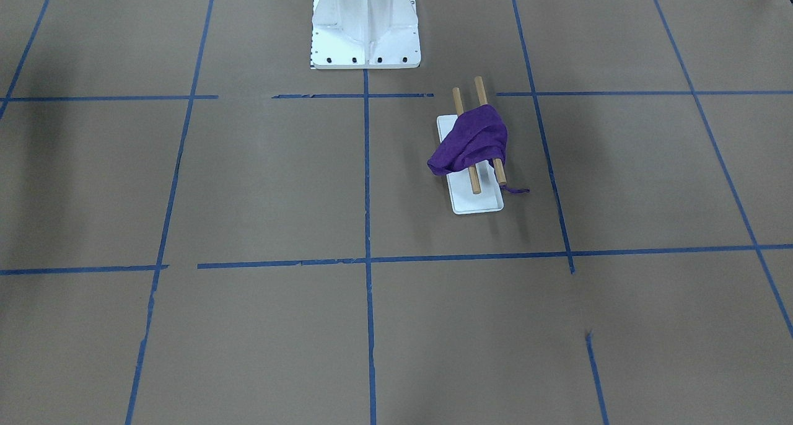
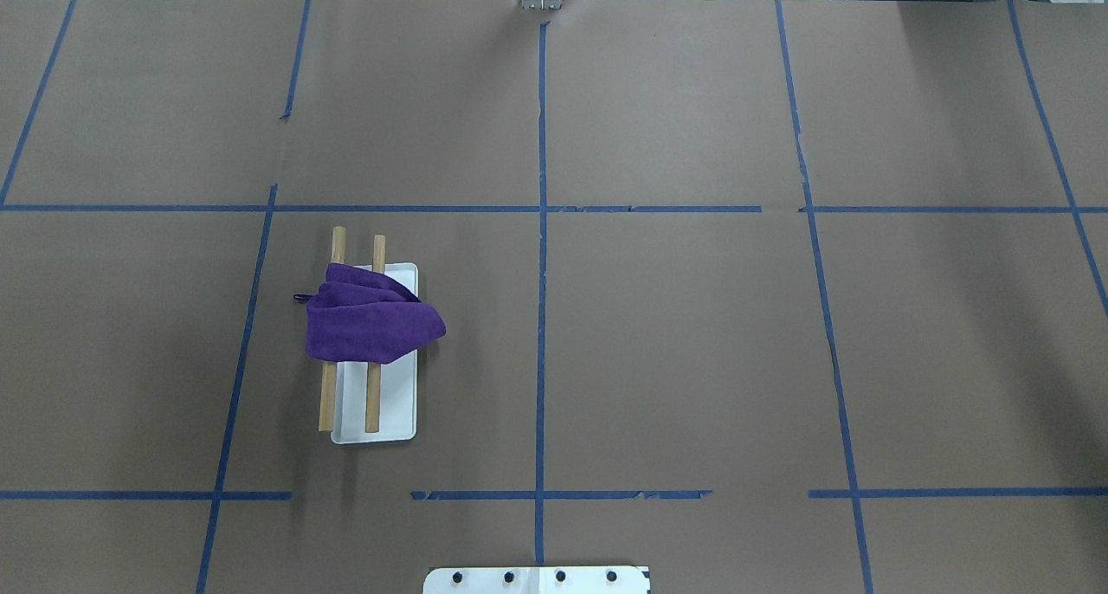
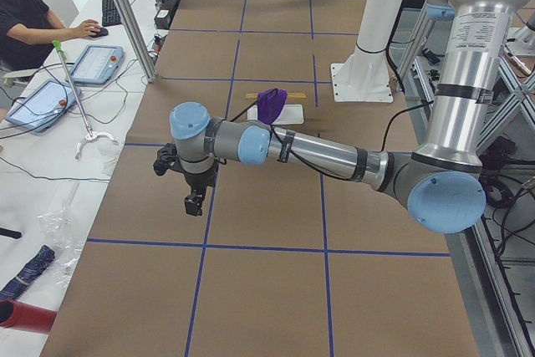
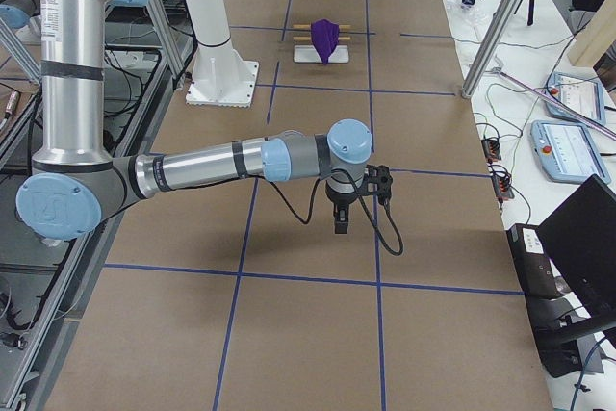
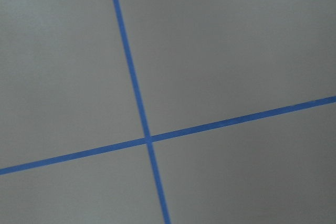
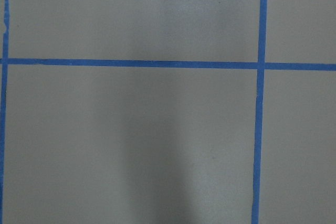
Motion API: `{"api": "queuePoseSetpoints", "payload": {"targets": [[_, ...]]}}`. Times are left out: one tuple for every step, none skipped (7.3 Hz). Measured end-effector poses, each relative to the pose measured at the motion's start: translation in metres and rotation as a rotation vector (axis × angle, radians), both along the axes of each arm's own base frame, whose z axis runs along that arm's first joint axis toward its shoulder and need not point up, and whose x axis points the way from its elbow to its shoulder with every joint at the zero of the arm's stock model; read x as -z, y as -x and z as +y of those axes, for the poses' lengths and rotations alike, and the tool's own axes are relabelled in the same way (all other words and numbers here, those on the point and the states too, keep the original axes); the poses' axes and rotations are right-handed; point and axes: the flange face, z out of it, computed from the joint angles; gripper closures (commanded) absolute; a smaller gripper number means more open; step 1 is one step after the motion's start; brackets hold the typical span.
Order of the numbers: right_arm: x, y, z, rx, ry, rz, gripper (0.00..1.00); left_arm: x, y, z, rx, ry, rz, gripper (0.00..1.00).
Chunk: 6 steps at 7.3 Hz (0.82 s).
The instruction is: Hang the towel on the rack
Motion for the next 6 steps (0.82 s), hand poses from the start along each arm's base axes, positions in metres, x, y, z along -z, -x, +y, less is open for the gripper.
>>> {"api": "queuePoseSetpoints", "payload": {"targets": [[-0.008, -0.008, 0.001, -0.004, 0.002, -0.01, 0.0, -0.019, 0.011, 0.001, -0.011, 0.012, -0.003, 0.0], [-0.022, -0.018, 0.002, 0.002, 0.002, -0.024, 0.0, -0.034, 0.017, 0.006, -0.012, 0.032, -0.003, 0.0], [-0.04, -0.027, 0.003, 0.011, 0.003, -0.033, 0.0, -0.047, 0.02, 0.014, -0.009, 0.056, -0.001, 0.0], [-0.058, -0.034, 0.005, 0.02, 0.009, -0.036, 0.0, -0.056, 0.022, 0.023, -0.005, 0.075, 0.001, 0.0], [-0.073, -0.038, 0.005, 0.026, 0.022, -0.036, 0.0, -0.06, 0.024, 0.026, 0.001, 0.084, 0.002, 0.0], [-0.083, -0.042, 0.004, 0.022, 0.037, -0.033, 0.0, -0.058, 0.026, 0.028, 0.013, 0.088, 0.002, 0.0]]}}
